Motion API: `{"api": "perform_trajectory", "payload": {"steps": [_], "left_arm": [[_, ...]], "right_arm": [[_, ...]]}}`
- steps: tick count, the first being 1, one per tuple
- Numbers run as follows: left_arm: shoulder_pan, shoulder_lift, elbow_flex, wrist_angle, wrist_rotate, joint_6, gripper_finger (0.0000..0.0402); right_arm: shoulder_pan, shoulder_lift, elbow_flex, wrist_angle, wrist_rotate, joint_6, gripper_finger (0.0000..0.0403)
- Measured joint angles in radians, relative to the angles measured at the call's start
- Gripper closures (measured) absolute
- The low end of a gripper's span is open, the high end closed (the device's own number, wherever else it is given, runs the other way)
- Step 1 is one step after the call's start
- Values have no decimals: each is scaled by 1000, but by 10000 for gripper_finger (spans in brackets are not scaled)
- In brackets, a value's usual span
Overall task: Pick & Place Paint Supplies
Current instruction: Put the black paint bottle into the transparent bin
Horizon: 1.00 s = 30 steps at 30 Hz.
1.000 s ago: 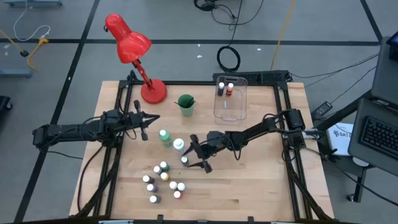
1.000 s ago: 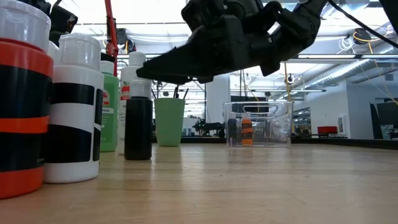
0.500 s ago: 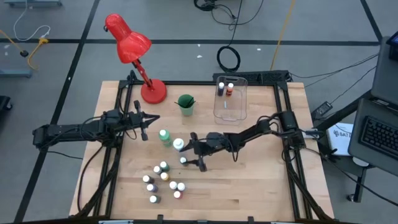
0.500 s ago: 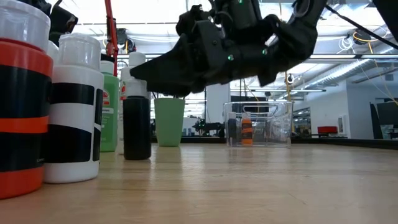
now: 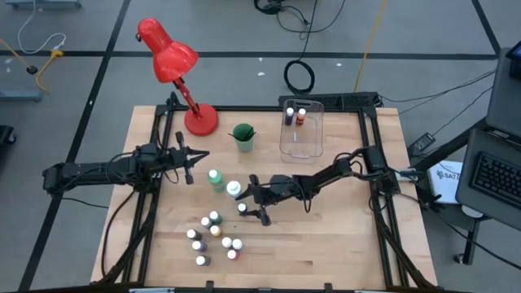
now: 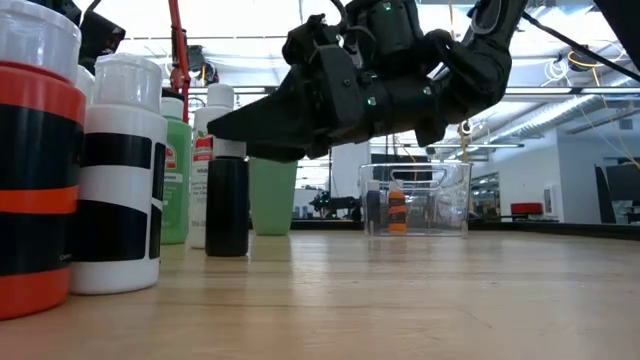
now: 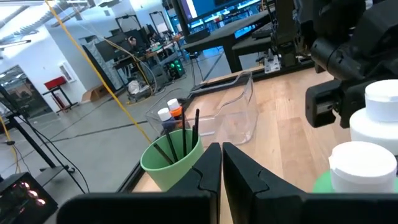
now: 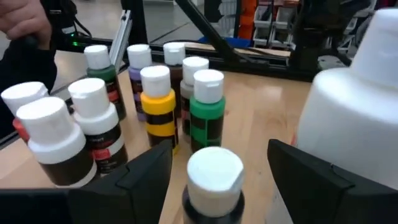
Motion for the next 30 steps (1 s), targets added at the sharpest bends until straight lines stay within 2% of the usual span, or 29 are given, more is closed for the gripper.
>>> {"api": "perform_trajectory", "payload": {"steps": [3,5,9,15,18,21,24,30], "left_arm": [[0,0,0,2,0,2,382],[0,0,0,1,0,2,382],[0,0,0,1,0,2,382],[0,0,0,-7,0,-2,382],[0,0,0,-7,0,0,382],[0,0,0,-8,0,0,382],[0,0,0,-9,0,-1,382],[0,0,0,-10,0,-2,382]], "right_arm": [[-3,0,0,-6,-7,5,162],[-3,-3,0,0,-7,-1,187],[7,-18,0,14,-8,-21,264],[14,-148,0,-169,-9,-55,387],[14,-225,0,-279,1,-74,392],[17,-283,0,-381,55,-71,391],[26,-304,0,-467,101,-80,398],[47,-304,0,-600,95,-72,401]]}}
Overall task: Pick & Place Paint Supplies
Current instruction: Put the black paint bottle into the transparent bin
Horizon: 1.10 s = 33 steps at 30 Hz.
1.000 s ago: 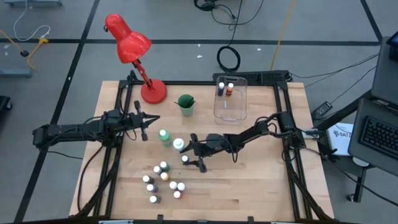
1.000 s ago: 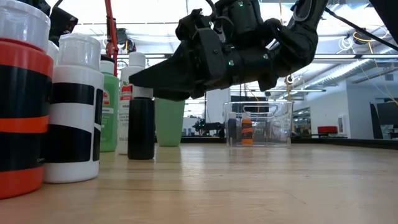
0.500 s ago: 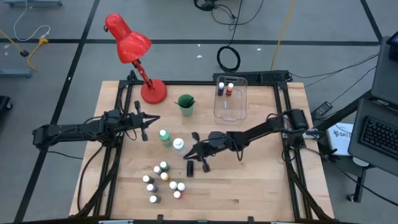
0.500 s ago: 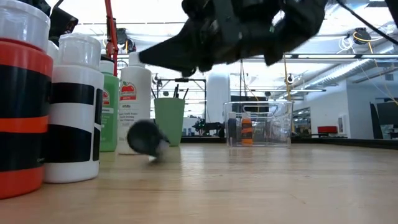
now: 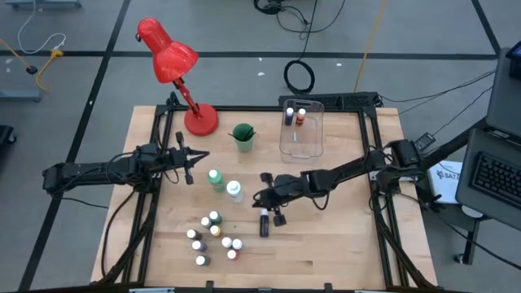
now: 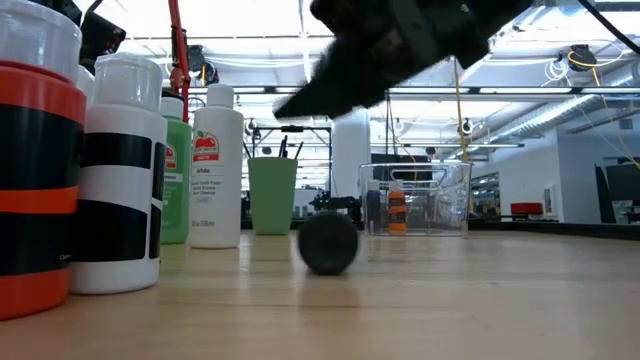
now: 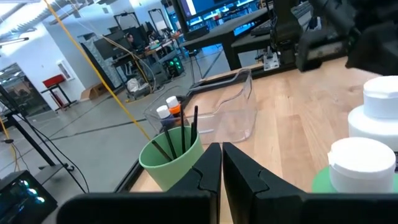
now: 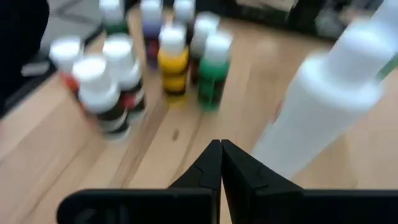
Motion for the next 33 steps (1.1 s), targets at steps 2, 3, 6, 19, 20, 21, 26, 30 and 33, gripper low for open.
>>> {"api": "perform_trajectory", "payload": {"steps": [2,3,6,19,20,21,26,30,33], "left_arm": [[0,0,0,-2,0,0,382],[0,0,0,-3,0,0,382],[0,0,0,-4,0,-2,382],[0,0,0,-25,0,-7,382],[0,0,0,-26,0,-7,382],[0,0,0,-25,0,-7,382],[0,0,0,-25,-1,-8,382],[0,0,0,-21,-7,-8,382],[0,0,0,-18,-7,-2,382]], "right_arm": [[6,-1,0,-78,-2,28,397],[9,-9,0,-121,-1,45,395],[11,-39,-1,-187,3,78,388],[52,-124,10,-432,6,112,367],[61,-146,14,-483,5,129,367],[73,-170,14,-546,3,153,368],[154,-247,40,-831,4,359,393],[248,-251,101,-1066,-37,534,398],[303,-250,107,-1175,-48,645,398]]}}
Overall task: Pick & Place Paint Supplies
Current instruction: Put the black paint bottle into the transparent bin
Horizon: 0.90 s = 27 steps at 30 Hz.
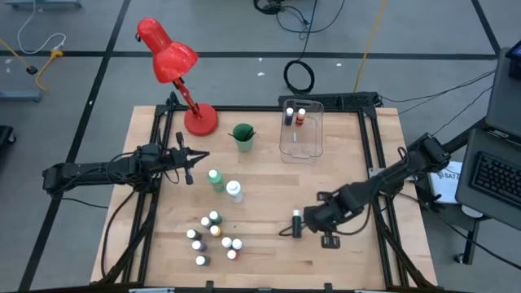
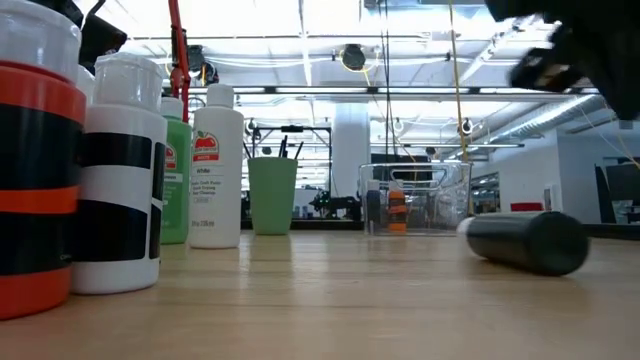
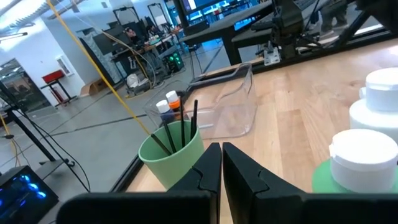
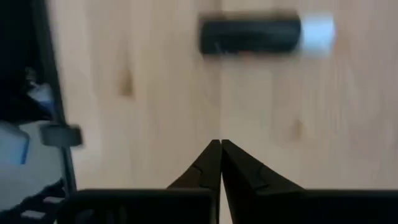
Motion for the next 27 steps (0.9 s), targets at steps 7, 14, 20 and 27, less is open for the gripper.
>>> {"api": "perform_trajectory", "payload": {"steps": [7,14,20,27], "left_arm": [[0,0,0,4,0,38,382],[0,0,0,7,-1,86,382],[0,0,0,9,0,116,382],[0,0,0,7,8,112,382]], "right_arm": [[25,1,-34,-32,-33,309,394],[10,1,-122,-88,-103,436,364],[10,-15,-165,-31,-105,553,295],[45,-115,-204,-7,-61,761,205]]}}
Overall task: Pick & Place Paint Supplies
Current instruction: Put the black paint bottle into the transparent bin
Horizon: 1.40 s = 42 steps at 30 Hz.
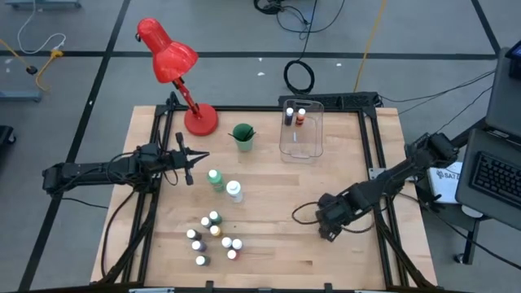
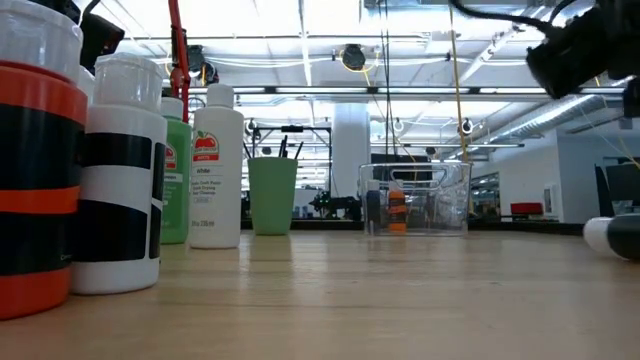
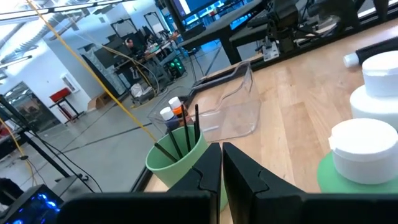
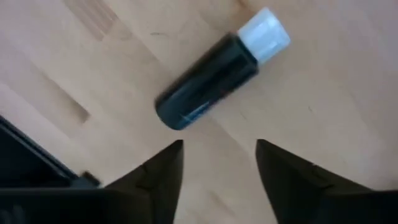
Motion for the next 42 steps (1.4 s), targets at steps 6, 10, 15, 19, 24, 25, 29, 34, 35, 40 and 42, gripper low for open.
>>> {"api": "perform_trajectory", "payload": {"steps": [6,10,15,19,24,25,29,34,35,40,42], "left_arm": [[0,0,0,0,0,27,382],[0,0,0,1,0,30,382],[0,0,0,3,0,32,382],[0,0,0,3,1,20,382],[0,0,0,1,0,-10,382],[0,0,0,-3,0,-12,382],[0,0,0,-13,0,-14,382],[0,0,0,-22,0,-32,382],[0,0,0,-27,0,-33,382],[0,0,0,-37,0,-34,382],[0,0,0,-36,0,-34,382]], "right_arm": [[33,-129,-102,12,220,251,152],[34,-140,-241,190,205,358,132],[25,-87,-423,449,109,433,125],[32,-38,-482,465,64,436,132],[49,-41,-483,443,55,356,155],[49,-41,-483,442,54,331,163],[50,-41,-484,423,45,254,209],[50,-41,-484,408,65,232,265],[47,-41,-484,408,68,226,265],[15,-50,-487,435,141,199,265],[-9,-70,-483,482,156,149,265]]}}
